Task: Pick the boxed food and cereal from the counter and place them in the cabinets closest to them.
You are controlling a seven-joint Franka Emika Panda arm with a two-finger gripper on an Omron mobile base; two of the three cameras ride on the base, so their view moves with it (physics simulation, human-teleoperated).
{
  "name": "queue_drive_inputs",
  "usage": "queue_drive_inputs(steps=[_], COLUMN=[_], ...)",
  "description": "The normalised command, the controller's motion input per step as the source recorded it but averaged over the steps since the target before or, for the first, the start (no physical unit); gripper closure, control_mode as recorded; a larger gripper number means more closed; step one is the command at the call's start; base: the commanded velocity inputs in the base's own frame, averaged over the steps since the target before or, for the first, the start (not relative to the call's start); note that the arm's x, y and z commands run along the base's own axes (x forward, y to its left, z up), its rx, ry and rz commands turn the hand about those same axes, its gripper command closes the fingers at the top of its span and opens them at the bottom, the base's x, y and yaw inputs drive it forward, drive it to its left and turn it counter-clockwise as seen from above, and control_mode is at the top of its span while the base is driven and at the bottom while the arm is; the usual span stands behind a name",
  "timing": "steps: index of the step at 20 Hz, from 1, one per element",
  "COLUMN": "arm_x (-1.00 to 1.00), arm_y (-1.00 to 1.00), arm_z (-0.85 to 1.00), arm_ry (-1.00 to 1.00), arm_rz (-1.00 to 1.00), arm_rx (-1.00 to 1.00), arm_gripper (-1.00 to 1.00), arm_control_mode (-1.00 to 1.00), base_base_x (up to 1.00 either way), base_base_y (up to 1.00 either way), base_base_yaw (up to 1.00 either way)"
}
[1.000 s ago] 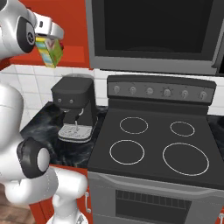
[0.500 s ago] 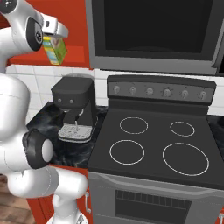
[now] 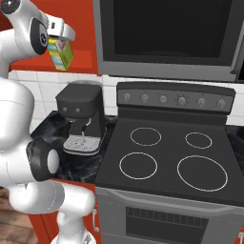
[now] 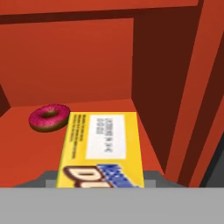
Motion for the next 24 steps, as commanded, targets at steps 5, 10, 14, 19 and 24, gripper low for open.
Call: queue_drive_inputs(steps=[5, 10, 14, 19, 24], arm_x=[0.11, 0.17, 0.12, 0.00, 0.04], arm_y=[0.00, 0.00, 0.00, 0.00, 0.00], arm_z=[0.00, 0.00, 0.00, 0.00, 0.00], arm_ry=[0.09, 0.12, 0.11, 0.00, 0.00], arm_rz=[0.00, 0.00, 0.00, 0.00, 0.00], arm_rx=[0.00, 0.00, 0.00, 0.00, 0.00], arm_gripper=[1.00, 1.00, 1.00, 1.00, 1.00], arm_control_mode=[-1.00, -1.00, -1.00, -1.00, -1.00], base_base_x=[0.00, 0.00, 0.00, 0.00, 0.00], base_base_y=[0.00, 0.00, 0.00, 0.00, 0.00], base_base_yaw=[0.00, 0.00, 0.00, 0.00, 0.00])
